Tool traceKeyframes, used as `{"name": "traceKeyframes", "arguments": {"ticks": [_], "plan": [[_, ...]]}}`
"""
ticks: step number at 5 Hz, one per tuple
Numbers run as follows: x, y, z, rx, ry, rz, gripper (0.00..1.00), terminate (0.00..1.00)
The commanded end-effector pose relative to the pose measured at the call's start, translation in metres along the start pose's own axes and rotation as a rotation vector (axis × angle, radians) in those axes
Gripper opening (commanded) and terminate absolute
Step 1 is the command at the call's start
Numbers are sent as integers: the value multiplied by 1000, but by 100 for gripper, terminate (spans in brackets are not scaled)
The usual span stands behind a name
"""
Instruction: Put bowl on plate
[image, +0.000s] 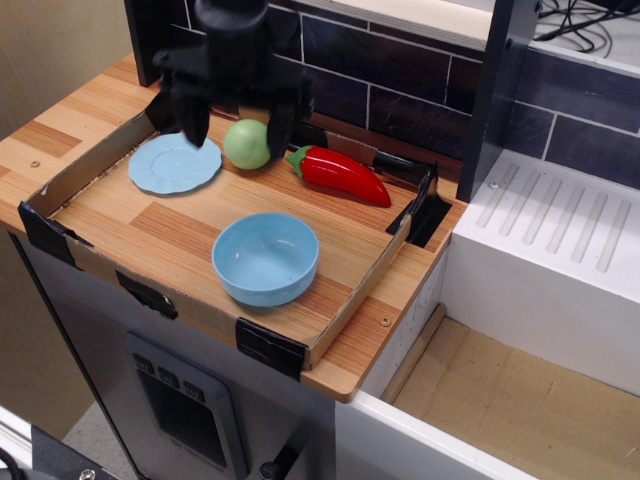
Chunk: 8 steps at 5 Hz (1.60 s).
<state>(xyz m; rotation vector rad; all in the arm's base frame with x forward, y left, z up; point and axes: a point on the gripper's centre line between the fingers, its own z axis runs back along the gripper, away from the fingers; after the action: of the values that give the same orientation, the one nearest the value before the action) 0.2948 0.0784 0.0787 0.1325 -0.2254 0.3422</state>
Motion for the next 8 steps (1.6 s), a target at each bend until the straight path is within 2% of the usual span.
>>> {"name": "traceKeyframes", "arguments": {"ticks": [1,2,5,6,7,8], "plan": [[-27,12,-12,-64,-82,-88,100,0],[-33,8,-27,-47,-80,-113,100,0],[-44,-6,-55,-41,47,-171,100,0],[-40,-1,-55,-58,80,-151,0,0],[-34,5,-52,-72,78,-119,0,0],[-24,17,-43,-77,90,-36,0,0]]}}
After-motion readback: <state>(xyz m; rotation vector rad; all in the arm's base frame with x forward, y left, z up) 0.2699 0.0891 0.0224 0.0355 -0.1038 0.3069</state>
